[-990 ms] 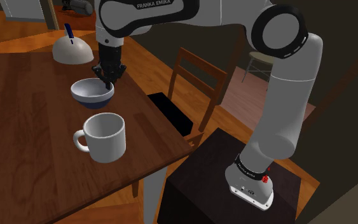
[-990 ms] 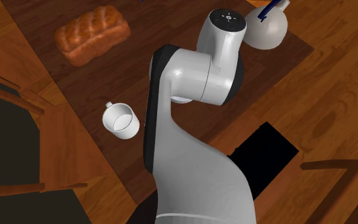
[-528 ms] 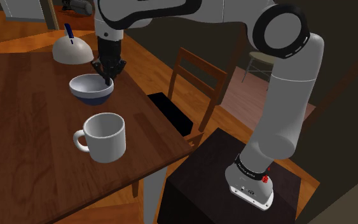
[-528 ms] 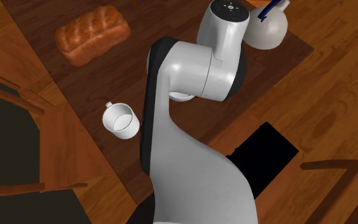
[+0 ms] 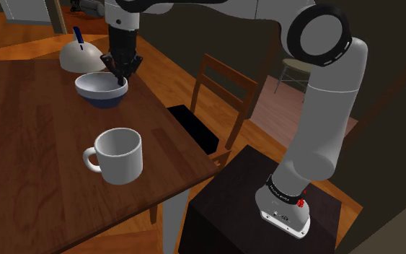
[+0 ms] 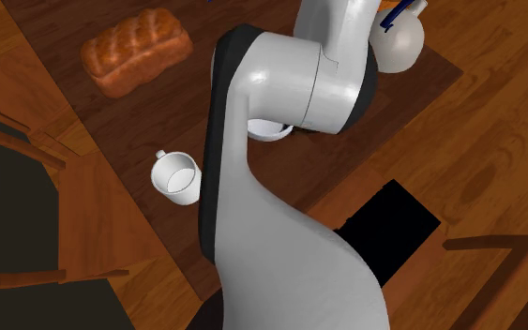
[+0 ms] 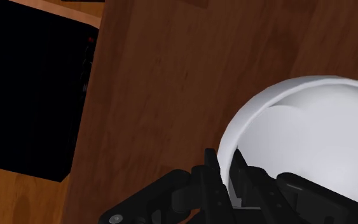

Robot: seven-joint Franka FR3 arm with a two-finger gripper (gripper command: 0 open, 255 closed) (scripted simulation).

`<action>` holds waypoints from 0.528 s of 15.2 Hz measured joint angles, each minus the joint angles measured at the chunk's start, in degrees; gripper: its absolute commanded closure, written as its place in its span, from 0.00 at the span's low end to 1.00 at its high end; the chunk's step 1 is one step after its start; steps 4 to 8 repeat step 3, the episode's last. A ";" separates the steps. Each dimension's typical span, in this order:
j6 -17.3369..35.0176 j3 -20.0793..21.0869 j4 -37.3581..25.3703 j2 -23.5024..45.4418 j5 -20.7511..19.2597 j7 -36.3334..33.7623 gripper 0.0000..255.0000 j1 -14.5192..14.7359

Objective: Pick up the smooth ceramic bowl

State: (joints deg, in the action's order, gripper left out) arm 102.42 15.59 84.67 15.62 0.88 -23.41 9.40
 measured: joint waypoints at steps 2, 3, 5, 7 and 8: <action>-1.78 0.02 -2.11 0.33 -0.10 -0.15 1.00 0.11; -2.13 0.04 -2.55 0.41 -0.13 -0.21 1.00 0.15; -2.13 0.04 -2.55 0.41 -0.13 -0.21 1.00 0.15; -2.13 0.04 -2.55 0.41 -0.13 -0.21 1.00 0.15; -2.13 0.04 -2.55 0.41 -0.13 -0.21 1.00 0.15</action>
